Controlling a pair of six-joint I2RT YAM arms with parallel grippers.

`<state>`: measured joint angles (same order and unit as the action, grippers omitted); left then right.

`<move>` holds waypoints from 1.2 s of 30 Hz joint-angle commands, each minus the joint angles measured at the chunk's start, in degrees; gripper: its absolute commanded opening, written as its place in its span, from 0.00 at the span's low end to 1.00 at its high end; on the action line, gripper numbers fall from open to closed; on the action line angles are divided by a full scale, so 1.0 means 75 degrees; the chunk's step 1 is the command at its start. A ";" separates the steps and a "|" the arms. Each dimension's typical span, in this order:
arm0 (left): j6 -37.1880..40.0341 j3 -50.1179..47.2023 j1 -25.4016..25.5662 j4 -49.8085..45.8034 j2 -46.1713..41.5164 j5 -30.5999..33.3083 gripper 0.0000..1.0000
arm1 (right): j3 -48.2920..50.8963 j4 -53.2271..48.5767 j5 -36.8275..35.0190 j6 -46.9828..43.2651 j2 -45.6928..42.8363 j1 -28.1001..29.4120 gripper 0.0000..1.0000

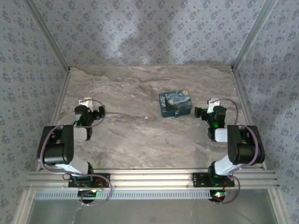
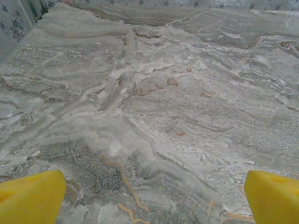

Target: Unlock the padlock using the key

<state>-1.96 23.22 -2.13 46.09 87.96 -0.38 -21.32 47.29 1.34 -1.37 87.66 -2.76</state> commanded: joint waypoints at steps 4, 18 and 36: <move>0.0106 0.0103 0.0060 -0.0028 -0.0017 0.0080 0.98 | -0.0134 0.0000 0.0053 0.0030 -0.0031 -0.0025 1.00; 0.0100 0.0101 0.0056 -0.0028 -0.0021 0.0063 0.98 | -0.0127 0.0011 0.0047 0.0030 -0.0035 -0.0018 1.00; 0.0030 -0.0088 0.0074 -0.0650 -0.1236 0.0362 0.98 | 0.0024 -0.0386 -0.0307 0.0150 -0.0881 0.0004 1.00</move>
<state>-1.98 22.92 -2.11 43.97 84.33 0.60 -21.17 46.46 0.89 -1.30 85.49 -2.76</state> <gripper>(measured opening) 0.980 0.997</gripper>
